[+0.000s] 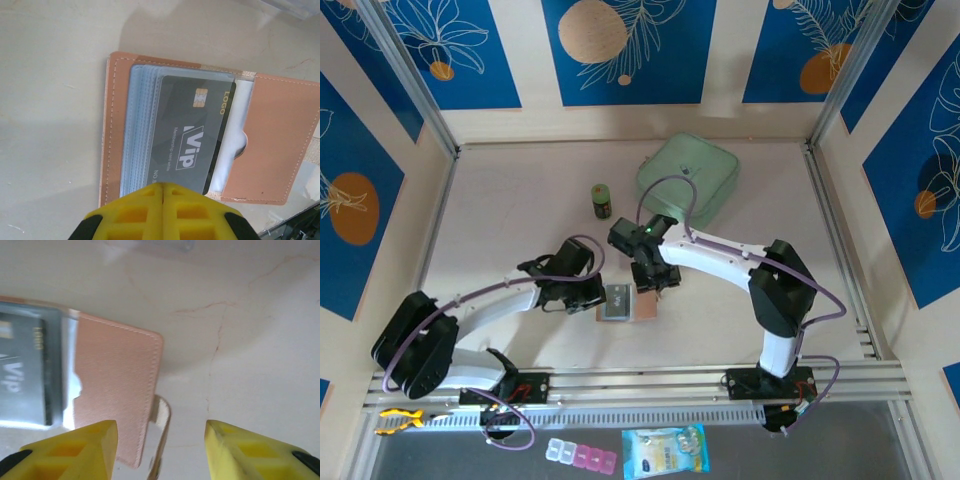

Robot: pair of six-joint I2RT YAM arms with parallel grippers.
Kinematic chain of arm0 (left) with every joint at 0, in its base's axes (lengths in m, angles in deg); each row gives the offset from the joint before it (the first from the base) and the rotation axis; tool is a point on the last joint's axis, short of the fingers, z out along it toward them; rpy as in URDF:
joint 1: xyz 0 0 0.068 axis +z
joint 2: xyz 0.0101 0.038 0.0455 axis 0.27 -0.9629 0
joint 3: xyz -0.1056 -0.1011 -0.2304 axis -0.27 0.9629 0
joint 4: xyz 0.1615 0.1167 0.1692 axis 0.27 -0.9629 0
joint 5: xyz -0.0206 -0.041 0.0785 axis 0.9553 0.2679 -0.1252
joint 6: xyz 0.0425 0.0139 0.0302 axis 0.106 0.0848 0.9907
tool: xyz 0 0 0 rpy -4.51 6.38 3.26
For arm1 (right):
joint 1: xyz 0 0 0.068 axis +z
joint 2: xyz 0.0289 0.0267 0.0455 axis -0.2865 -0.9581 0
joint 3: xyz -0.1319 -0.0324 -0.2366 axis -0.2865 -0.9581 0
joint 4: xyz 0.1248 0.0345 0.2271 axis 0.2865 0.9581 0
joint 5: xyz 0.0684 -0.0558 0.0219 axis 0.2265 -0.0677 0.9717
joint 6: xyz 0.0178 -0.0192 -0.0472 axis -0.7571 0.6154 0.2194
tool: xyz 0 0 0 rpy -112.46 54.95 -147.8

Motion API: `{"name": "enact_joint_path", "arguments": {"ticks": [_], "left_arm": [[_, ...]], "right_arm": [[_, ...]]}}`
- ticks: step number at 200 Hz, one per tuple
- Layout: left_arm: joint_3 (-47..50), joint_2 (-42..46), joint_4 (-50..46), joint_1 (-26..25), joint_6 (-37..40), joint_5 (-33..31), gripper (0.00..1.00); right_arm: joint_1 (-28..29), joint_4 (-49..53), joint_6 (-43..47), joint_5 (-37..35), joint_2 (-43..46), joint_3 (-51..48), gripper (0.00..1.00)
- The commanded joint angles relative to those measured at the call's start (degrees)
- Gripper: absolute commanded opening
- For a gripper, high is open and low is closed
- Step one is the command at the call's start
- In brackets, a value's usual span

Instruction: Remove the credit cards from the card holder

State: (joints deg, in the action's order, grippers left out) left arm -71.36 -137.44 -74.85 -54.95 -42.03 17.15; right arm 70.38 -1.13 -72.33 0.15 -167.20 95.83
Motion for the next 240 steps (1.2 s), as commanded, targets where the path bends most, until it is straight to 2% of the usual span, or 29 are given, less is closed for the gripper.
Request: {"name": "enact_joint_path", "arguments": {"ticks": [1,16,35,59,108,134,196,240], "left_arm": [[-1.9,-1.4,-0.1,-0.5,1.8,0.7,0.0],[-1.6,-2.0,0.0,-0.5,1.9,0.7,0.0],[-1.2,-2.4,-0.8,-0.5,2.1,-0.1,0.0],[-1.2,-1.9,-3.4,-0.5,3.0,-2.4,0.0],[1.9,-2.2,-1.5,-0.5,2.5,-1.9,0.0],[2.8,-2.1,-1.2,-0.5,2.4,-2.5,0.0],[6.0,-2.3,1.8,-0.5,0.9,-2.1,0.0],[6.9,2.2,0.7,-0.3,0.1,-3.5,0.0]], "right_arm": [[1.9,5.3,-0.4,-1.7,-0.3,4.6,0.5],[3.1,5.0,-0.5,-1.0,-1.0,6.5,0.5],[3.6,1.7,-0.9,3.4,-2.1,6.0,0.5],[3.9,-1.1,-2.7,6.7,-3.6,4.0,0.54],[2.6,-2.2,-4.0,6.6,-5.9,1.1,0.76],[1.7,-3.5,-4.0,6.8,-6.2,-1.3,0.84],[-0.4,-8.4,-3.7,7.8,-6.5,-8.0,0.91],[-1.4,-12.4,-2.3,9.8,-8.7,-11.5,0.89]]}}
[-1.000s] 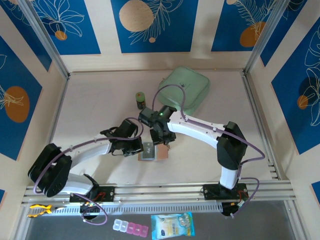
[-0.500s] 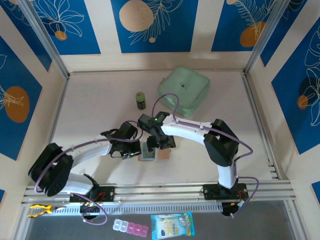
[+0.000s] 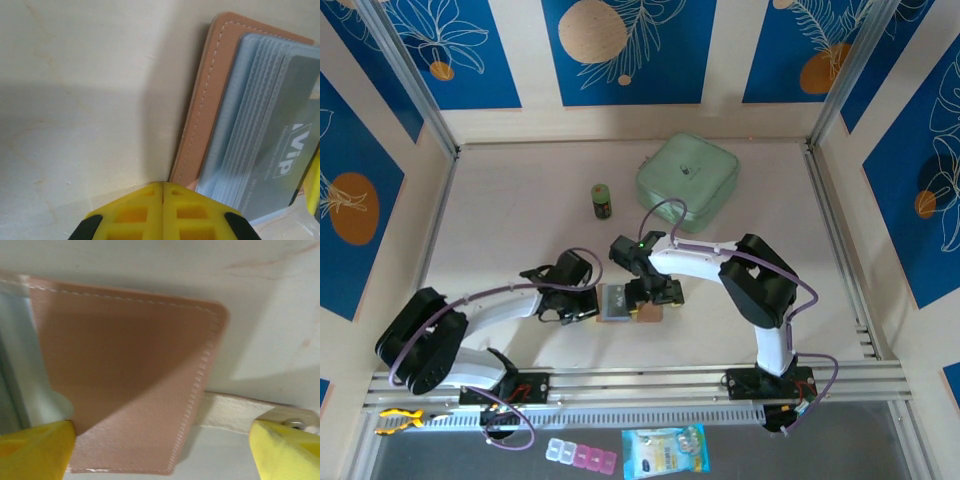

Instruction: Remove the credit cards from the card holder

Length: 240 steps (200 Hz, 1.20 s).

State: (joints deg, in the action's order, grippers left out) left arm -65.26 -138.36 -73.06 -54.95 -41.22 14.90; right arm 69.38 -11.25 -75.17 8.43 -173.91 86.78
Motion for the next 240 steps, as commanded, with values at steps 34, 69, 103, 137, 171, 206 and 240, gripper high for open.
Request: {"name": "enact_joint_path", "arguments": {"ticks": [34,69,103,137,171,206,240], "left_arm": [[-2.8,8.4,-6.5,0.2,0.7,-2.4,0.0],[-6.4,12.3,-11.8,1.3,3.1,-3.6,0.0],[-5.4,15.0,-12.5,1.4,3.8,-1.2,0.0],[-4.1,17.5,-13.6,1.4,4.0,-0.3,0.0],[-2.7,17.0,-9.1,1.3,3.3,2.6,0.0],[-2.6,12.1,-2.5,0.9,1.4,5.4,0.0],[-4.7,9.2,-3.2,0.6,2.2,3.8,0.0]], "right_arm": [[-1.1,-3.5,1.4,1.5,-1.0,-5.5,0.88],[-1.7,-5.7,2.4,3.3,0.2,-9.1,0.87],[-1.4,-9.7,2.0,6.2,2.0,-13.4,0.88],[-0.8,-8.9,2.8,5.6,1.9,-12.6,0.89],[-0.7,-8.3,3.9,6.0,3.2,-11.4,0.89],[-1.1,-6.4,4.9,5.0,7.1,-10.0,0.9],[-2.1,-6.0,4.1,4.9,11.8,-10.1,0.88]]}}
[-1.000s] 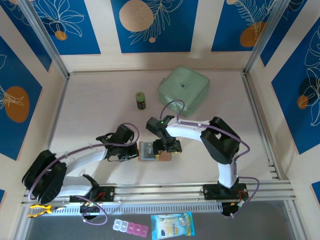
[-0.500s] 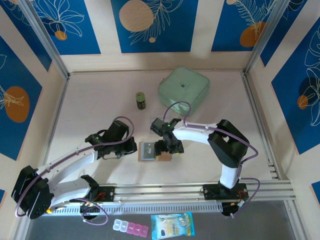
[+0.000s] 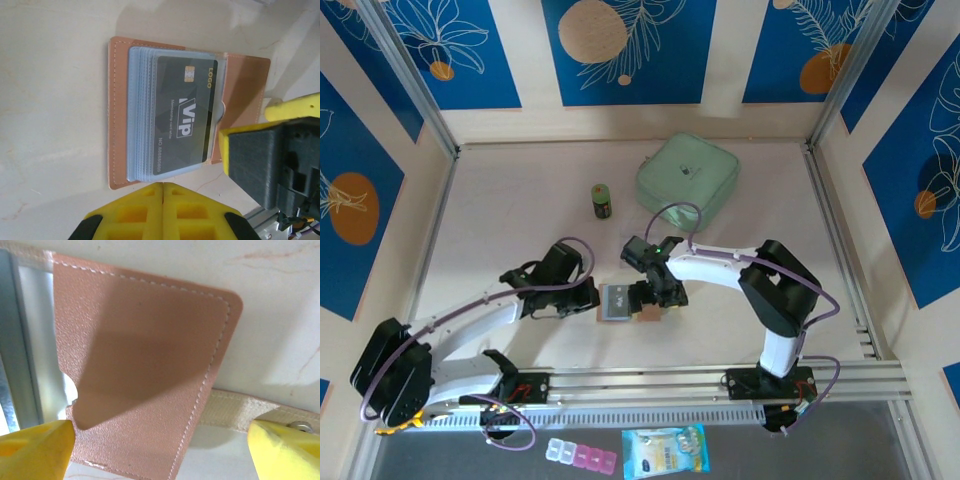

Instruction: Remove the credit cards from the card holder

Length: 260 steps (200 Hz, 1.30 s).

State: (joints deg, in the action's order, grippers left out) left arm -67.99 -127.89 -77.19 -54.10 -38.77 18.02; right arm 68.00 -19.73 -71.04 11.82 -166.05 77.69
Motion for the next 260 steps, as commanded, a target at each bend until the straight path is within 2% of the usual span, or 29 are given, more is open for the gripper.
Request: {"name": "enact_joint_path", "arguments": {"ticks": [1,66,91,131,213,260], "left_arm": [[-2.0,-1.3,0.9,-0.2,-0.2,0.6,0.0],[-6.1,-5.9,0.7,-0.3,0.8,0.7,0.0],[-6.4,-6.9,2.4,-0.5,0.4,3.0,0.0],[-6.3,-7.9,3.5,-0.8,1.6,4.2,0.0],[-6.2,-10.3,8.6,-0.8,3.1,2.8,0.0],[-5.1,-12.8,11.1,-0.7,3.0,3.6,0.0]], "right_arm": [[-0.8,2.5,0.0,1.5,4.0,-1.1,0.88],[-2.2,0.8,-0.6,2.5,7.4,-3.4,0.79],[-2.4,-2.0,-1.8,5.9,10.4,-4.4,0.78],[-2.8,-7.6,-3.7,9.4,12.1,-4.6,0.69],[-4.9,-24.1,-5.5,23.2,10.6,-8.9,0.45],[-5.0,-25.8,-5.3,24.4,10.0,-10.8,0.39]]}}
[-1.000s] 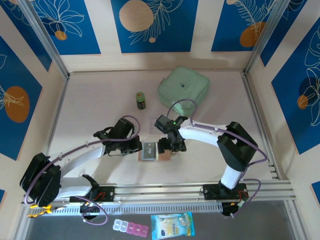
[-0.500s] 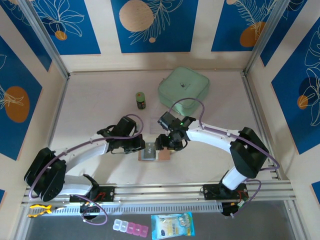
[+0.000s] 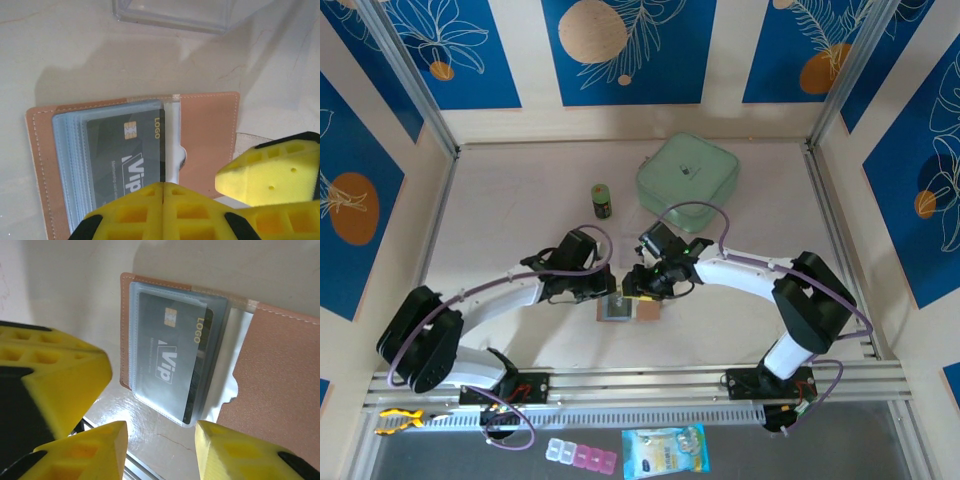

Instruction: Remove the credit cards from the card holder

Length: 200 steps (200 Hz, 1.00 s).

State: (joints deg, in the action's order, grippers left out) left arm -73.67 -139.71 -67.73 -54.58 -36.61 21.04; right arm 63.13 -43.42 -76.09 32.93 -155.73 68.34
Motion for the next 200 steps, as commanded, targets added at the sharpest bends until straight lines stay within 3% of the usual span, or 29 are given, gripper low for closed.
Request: {"name": "enact_joint_path", "arguments": {"ticks": [1,103,160,200], "left_arm": [[0.6,-0.9,1.7,-0.3,0.9,0.6,0.0],[1.4,-3.8,2.4,-0.4,1.8,3.0,0.0],[3.9,-1.9,0.1,-0.3,2.4,-1.6,0.0],[5.3,-3.5,3.2,-0.4,0.6,-0.1,0.0]], "right_arm": [[0.0,-2.2,-0.4,3.3,-0.3,-1.5,0.39],[1.1,-7.6,-3.2,2.3,-1.1,-3.9,0.28],[1.1,-8.3,-3.5,3.3,-4.9,-2.2,0.24],[0.8,-8.8,-3.1,3.5,-5.2,-2.4,0.24]]}}
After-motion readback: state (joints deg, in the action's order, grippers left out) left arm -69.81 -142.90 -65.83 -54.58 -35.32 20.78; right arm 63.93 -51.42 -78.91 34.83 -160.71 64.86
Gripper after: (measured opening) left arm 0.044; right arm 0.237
